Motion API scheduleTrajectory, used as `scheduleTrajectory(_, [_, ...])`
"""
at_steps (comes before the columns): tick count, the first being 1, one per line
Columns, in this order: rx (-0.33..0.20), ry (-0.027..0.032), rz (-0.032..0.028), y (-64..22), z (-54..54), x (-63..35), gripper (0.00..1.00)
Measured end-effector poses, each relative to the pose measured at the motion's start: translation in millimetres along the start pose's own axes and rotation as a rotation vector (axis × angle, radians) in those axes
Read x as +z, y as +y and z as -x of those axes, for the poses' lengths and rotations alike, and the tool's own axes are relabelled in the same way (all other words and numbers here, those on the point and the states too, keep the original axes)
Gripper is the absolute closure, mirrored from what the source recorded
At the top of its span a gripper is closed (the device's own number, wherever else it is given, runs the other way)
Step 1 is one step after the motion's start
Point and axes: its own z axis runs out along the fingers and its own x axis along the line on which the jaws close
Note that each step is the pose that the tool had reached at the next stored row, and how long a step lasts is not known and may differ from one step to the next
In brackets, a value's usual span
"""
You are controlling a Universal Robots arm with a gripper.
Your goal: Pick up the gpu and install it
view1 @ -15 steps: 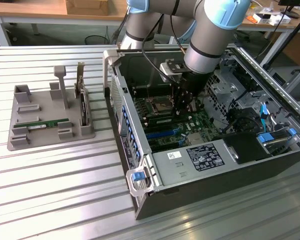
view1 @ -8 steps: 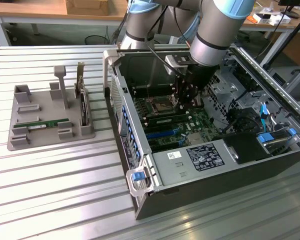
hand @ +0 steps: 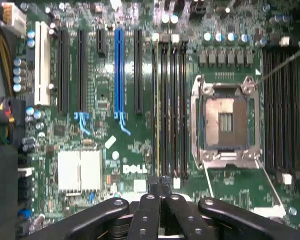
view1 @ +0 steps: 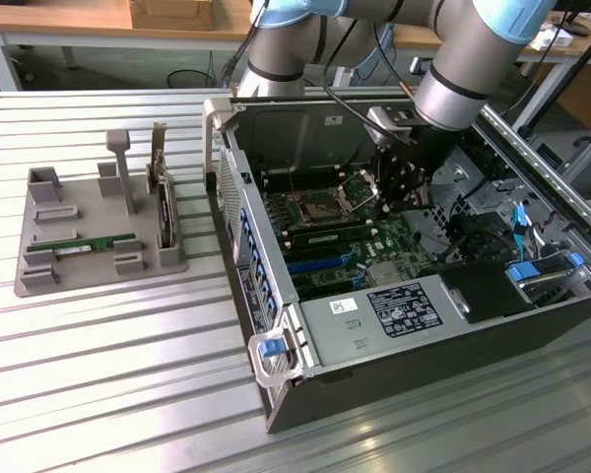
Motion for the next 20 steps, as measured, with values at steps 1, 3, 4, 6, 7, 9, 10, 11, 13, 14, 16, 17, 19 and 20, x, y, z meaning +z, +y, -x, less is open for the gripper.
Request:
scheduleTrajectory(1, [0.000,0.0001,0.0032,-6.7,0.0,-0.4,0.90])
scheduleTrajectory(3, [0.000,0.0002,0.0045,-12.1,0.0,-1.0,0.90])
scheduleTrajectory(4, [0.000,0.0002,0.0045,-12.9,0.1,-1.1,0.90])
scheduleTrajectory(6, [-0.001,0.0002,0.0046,-15.9,0.1,-2.8,0.90])
scheduleTrajectory(7, [-0.001,0.0002,0.0045,-16.8,0.1,-4.4,0.90])
scheduleTrajectory(9, [-0.002,0.0004,0.0046,-18.6,0.1,-12.1,0.90])
scheduleTrajectory(10, [-0.002,0.0003,0.0046,-18.7,0.0,-17.4,0.90])
scheduleTrajectory(11, [-0.003,0.0001,0.0046,-18.0,0.1,-24.3,0.90])
scheduleTrajectory(13, [-0.004,-0.0007,0.0046,-17.8,0.1,-27.2,0.90])
scheduleTrajectory(14, [-0.004,-0.0006,0.0045,-17.8,0.1,-27.2,0.90])
scheduleTrajectory(16, [-0.004,-0.0005,0.0045,-17.8,0.1,-27.3,0.90])
scheduleTrajectory(17, [-0.004,-0.0004,0.0046,-17.8,0.1,-27.3,0.90])
scheduleTrajectory(19, [-0.004,-0.0004,0.0046,-17.8,0.1,-27.3,0.90])
scheduleTrajectory(20, [-0.004,-0.0003,0.0046,-17.5,0.0,-27.2,0.90])
